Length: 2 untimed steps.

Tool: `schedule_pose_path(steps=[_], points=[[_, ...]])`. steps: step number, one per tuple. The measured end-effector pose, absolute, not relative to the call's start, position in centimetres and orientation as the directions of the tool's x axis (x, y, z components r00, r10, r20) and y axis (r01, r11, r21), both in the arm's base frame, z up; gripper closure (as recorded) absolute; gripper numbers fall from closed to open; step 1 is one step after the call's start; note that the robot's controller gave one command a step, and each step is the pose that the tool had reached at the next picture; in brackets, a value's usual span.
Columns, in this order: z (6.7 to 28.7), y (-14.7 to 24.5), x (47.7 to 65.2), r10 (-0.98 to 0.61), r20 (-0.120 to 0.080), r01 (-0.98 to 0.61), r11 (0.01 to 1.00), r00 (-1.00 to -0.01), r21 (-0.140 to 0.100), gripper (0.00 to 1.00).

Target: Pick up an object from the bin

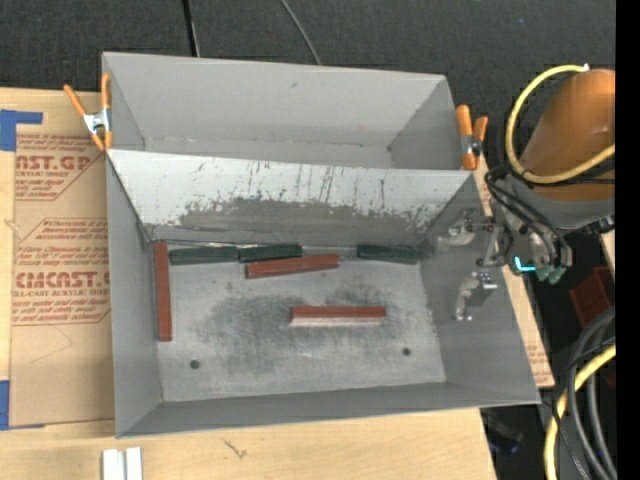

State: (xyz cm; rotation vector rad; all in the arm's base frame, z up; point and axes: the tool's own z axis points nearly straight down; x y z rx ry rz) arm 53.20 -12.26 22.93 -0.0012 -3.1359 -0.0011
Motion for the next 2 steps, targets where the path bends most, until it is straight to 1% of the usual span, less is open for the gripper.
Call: schedule_pose_path(steps=[1,2], points=[[23.3,-12.2,53.4,-0.001,-0.002,-0.001,1.000,-1.000,-0.001,0.00],[18.1,-10.0,52.3,-0.029,-0.008,-0.029,1.000,-1.000,-0.002,0.00]])
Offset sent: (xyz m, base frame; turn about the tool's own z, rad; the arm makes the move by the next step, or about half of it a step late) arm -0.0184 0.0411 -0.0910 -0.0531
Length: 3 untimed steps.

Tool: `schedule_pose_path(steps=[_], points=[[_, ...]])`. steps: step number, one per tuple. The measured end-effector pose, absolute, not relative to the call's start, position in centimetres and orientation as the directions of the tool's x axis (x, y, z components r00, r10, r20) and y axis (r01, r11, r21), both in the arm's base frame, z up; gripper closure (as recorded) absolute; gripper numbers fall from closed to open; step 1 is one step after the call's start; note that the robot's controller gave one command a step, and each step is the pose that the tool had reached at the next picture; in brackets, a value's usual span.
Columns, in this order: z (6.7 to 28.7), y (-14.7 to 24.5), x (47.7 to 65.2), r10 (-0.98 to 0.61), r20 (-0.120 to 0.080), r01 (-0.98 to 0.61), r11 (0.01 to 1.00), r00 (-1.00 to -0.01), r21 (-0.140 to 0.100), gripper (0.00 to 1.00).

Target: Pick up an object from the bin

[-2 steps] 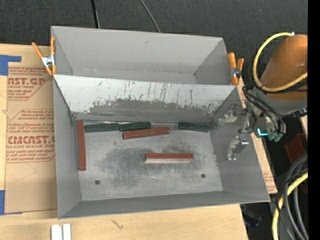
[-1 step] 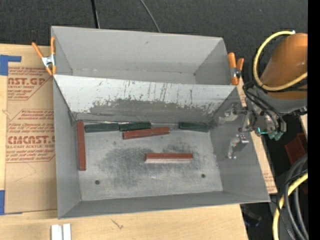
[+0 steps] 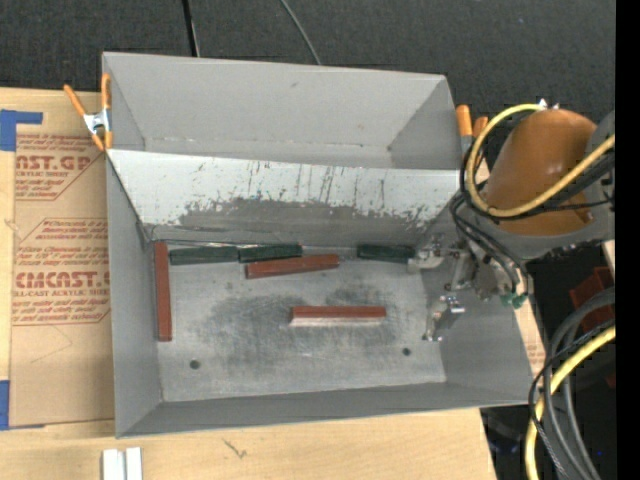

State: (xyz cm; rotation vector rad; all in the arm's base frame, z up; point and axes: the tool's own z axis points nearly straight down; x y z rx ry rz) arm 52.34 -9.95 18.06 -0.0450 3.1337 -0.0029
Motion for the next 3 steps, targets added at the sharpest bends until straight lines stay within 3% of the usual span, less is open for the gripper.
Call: schedule_pose_path(steps=[1,2,3], points=[[11.3,-7.7,54.2,0.028,-0.006,0.028,1.000,-1.000,0.000,0.00],[7.6,-3.3,56.3,0.113,-0.007,0.113,0.994,-0.994,0.001,1.00],[7.6,-3.3,56.3,0.113,-0.007,0.113,0.994,-0.994,0.001,1.00]])
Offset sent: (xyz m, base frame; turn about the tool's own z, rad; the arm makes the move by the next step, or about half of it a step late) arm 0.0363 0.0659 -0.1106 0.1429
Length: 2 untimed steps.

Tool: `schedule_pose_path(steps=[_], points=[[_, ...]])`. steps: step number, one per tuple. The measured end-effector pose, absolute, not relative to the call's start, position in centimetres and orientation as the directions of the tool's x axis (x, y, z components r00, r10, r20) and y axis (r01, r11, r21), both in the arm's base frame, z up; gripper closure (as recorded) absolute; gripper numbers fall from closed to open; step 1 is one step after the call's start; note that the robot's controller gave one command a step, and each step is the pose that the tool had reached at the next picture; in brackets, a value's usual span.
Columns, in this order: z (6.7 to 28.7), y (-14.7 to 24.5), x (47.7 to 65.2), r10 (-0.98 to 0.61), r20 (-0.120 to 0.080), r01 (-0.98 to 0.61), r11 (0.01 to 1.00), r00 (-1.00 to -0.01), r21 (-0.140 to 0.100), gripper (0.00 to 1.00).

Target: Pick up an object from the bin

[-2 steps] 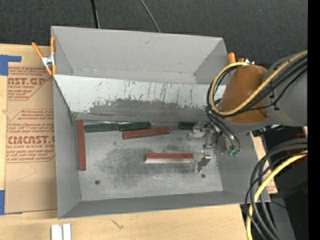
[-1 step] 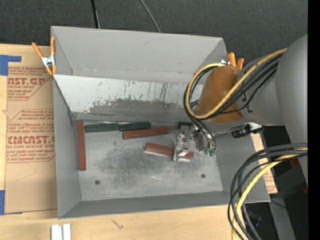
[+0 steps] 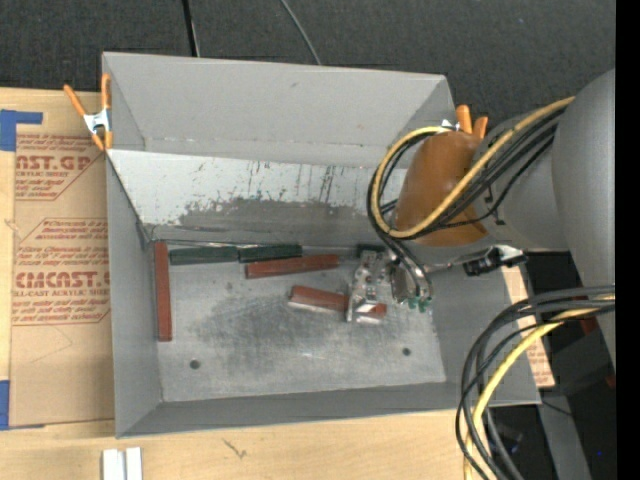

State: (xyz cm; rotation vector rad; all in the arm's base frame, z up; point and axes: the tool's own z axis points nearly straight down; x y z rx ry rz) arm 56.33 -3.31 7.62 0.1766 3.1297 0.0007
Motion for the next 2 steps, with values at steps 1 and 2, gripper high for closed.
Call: schedule_pose_path(steps=[1,2], points=[[11.7,-2.4,56.2,0.115,0.004,0.115,0.993,-0.993,0.000,1.00],[21.4,-2.4,56.5,0.149,-0.002,0.149,0.989,-0.989,0.000,1.00]])
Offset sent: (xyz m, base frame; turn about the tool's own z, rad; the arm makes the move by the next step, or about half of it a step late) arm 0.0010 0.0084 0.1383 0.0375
